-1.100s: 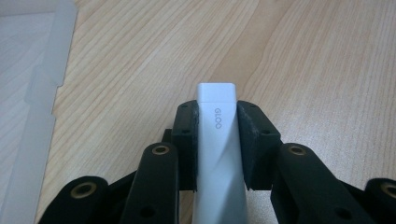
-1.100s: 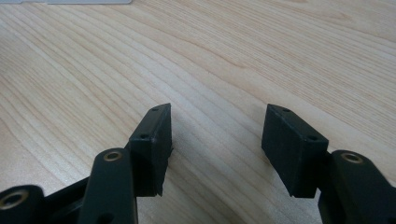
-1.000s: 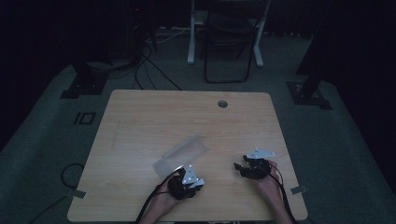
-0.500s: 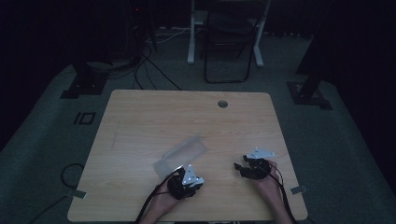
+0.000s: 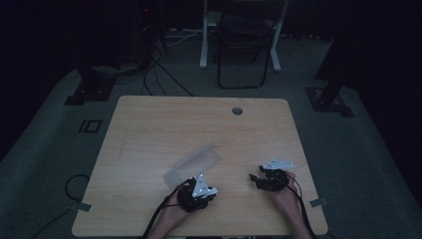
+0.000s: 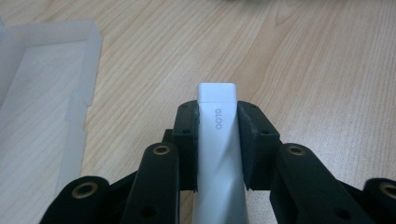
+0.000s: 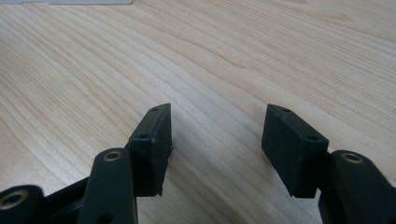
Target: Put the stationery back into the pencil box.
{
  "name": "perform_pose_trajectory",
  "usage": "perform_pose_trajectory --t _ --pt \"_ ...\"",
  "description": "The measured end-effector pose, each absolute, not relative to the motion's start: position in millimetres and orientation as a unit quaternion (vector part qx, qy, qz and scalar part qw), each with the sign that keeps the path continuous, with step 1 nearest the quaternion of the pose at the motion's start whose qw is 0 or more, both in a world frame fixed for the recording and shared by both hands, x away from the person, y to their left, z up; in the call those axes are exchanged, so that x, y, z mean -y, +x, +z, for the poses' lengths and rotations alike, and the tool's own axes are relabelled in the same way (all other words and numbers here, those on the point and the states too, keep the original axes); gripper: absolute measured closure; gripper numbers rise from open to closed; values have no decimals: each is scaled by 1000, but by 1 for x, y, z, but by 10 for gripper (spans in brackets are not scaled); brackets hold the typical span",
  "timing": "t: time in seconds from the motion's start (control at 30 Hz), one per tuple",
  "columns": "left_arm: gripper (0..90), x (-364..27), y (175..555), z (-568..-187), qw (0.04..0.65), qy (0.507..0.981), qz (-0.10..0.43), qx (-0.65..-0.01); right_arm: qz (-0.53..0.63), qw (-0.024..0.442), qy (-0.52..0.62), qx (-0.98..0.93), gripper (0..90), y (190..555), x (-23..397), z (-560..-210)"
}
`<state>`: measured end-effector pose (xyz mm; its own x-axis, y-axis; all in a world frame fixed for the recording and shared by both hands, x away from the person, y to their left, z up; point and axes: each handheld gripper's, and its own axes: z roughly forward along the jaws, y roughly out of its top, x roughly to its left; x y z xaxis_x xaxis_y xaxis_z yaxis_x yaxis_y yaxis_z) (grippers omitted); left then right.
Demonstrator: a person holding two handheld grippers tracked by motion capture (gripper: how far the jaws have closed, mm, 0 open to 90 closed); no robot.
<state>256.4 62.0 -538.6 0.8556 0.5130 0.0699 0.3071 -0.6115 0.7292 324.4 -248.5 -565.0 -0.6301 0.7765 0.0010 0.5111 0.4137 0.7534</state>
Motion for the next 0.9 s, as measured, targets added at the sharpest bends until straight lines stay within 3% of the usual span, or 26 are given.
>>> perform_pose_trajectory --t 0.9 --pt "711 -70 266 -517 384 880 157 -234 376 177 388 -822 326 324 249 -567"
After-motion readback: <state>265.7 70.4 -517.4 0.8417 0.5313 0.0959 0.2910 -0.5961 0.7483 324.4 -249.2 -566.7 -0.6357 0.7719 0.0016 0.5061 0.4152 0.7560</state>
